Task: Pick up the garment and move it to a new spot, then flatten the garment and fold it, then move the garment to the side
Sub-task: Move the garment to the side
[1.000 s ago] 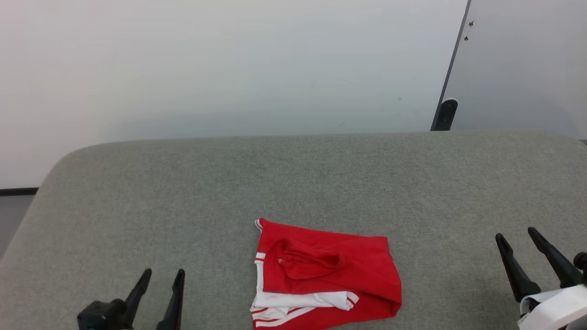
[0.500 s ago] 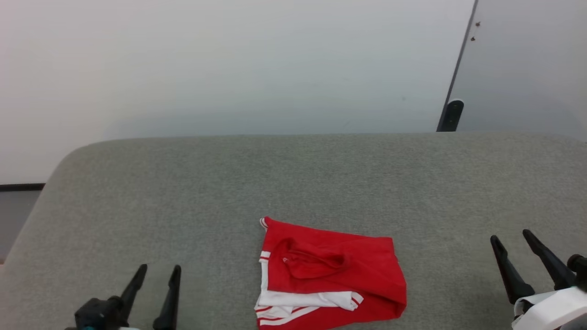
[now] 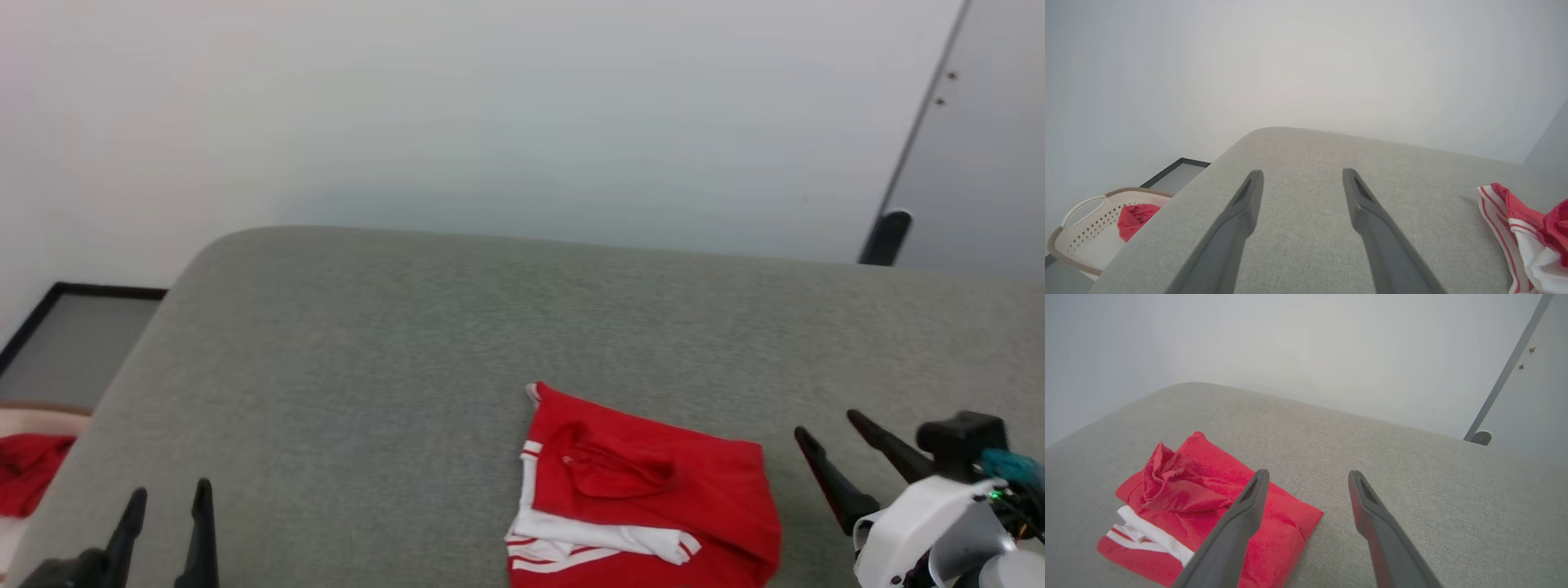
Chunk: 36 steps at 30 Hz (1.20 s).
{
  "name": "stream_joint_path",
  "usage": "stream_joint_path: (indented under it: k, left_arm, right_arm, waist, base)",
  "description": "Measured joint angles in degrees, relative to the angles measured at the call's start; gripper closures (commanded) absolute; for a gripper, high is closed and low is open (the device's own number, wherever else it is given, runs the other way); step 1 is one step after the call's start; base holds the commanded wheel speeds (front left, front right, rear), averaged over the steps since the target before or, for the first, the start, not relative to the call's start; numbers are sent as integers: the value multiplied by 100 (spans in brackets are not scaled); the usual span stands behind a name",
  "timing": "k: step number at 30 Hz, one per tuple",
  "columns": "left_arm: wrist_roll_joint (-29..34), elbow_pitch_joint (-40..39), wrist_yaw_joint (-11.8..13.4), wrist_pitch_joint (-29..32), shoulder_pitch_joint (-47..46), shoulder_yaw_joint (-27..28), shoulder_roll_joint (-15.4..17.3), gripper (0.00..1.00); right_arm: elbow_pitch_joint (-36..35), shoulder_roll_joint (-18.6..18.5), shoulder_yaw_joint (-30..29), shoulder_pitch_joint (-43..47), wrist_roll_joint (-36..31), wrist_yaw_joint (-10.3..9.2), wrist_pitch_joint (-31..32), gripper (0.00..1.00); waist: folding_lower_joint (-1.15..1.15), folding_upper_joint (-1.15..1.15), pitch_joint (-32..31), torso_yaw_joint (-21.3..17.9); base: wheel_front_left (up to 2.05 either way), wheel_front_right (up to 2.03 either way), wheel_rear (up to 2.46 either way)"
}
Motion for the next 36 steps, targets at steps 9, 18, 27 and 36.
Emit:
stream_joint_path:
  k: [9,18,27,36]
  left_arm:
    - [-29,-12,-47,-1,86,-105,-141,0]
    - [-87,70,-116,1,-457,-512,-343,0]
    - [-189,269,-172,0,-921,-667,-453,0]
    - [-283,344,-197,0,-1015,-683,-482,0]
  right_arm:
    - [76,-330,229,-265,475,0,2028,0]
    - [116,-305,-145,-386,512,0,3211,0]
    - [536,-3,-215,-753,557,0,3821,0]
    - [777,3,-238,-1067,797,3,4313,100]
  waist:
    - [0,0,38,473]
    - [0,0,631,708]
    - [0,0,1402,933]
    - [0,0,1604,1057]
  base:
    - [0,0,0]
    - [0,0,0]
    - [0,0,0]
    - [0,0,0]
